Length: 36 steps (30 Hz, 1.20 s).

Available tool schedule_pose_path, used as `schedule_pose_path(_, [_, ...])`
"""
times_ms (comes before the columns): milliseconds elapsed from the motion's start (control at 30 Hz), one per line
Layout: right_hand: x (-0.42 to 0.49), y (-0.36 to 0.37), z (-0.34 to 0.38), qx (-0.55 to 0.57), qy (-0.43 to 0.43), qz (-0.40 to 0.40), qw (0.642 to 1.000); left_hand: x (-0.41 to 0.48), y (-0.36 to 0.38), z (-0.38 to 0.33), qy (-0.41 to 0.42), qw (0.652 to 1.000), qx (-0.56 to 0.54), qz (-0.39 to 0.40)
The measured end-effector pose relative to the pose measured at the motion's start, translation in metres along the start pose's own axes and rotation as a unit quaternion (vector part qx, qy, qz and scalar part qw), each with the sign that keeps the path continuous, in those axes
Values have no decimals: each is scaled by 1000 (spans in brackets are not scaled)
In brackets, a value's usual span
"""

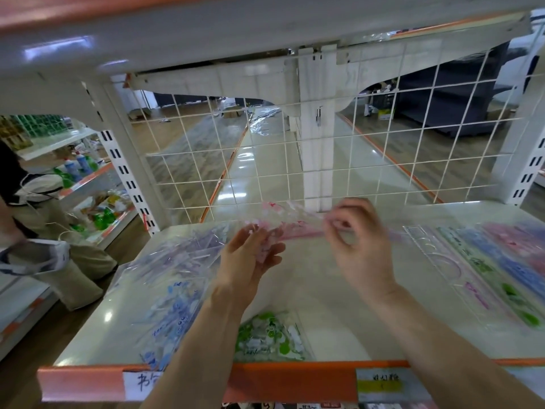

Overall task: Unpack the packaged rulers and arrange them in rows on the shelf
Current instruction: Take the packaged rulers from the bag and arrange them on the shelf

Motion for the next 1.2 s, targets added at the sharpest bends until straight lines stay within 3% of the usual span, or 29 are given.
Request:
schedule_pose_path(67, [-4, 24, 30, -120, -101, 68, 985, -1, 10, -1, 1, 999, -9, 34])
schedule_pose_path(133, [-10, 48, 46, -173, -139, 131, 966, -2, 19, -1, 1, 997, -22, 78])
schedule_pose_path(333, [-22, 68, 41, -172, -94, 253, 947, -5, 25, 5, -29, 993, -13, 116])
schedule_pose_path(433, [-22, 68, 43, -145, -81, 247, 955, -6, 28, 4, -20, 993, -2, 118])
schedule_pose_path(600, [-11, 42, 16, -141, -23, 139, 980, -4, 17, 3, -21, 997, 33, 72])
schedule_pose_path(900, [-10, 34, -7, -142, 30, 141, 979, -4, 16, 5, -27, 998, 14, 59])
schedule_pose_path(1100, [-5, 55, -14, -197, 75, 269, 940, -1, 2, 2, -15, 1000, -17, 14])
schedule_pose_path(1200, [12, 57, -21, -189, 92, 291, 933, 1, -9, -1, 8, 999, -45, -22])
Point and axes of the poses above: each hand's wrist, its own x-axis towards the middle knuckle, its own y-axis out of the palm, z = x × y, the point moved 10 cm from there along x, towards the middle knuckle, and after that the axes turned 8 degrees about z, right-handed, at the moved point
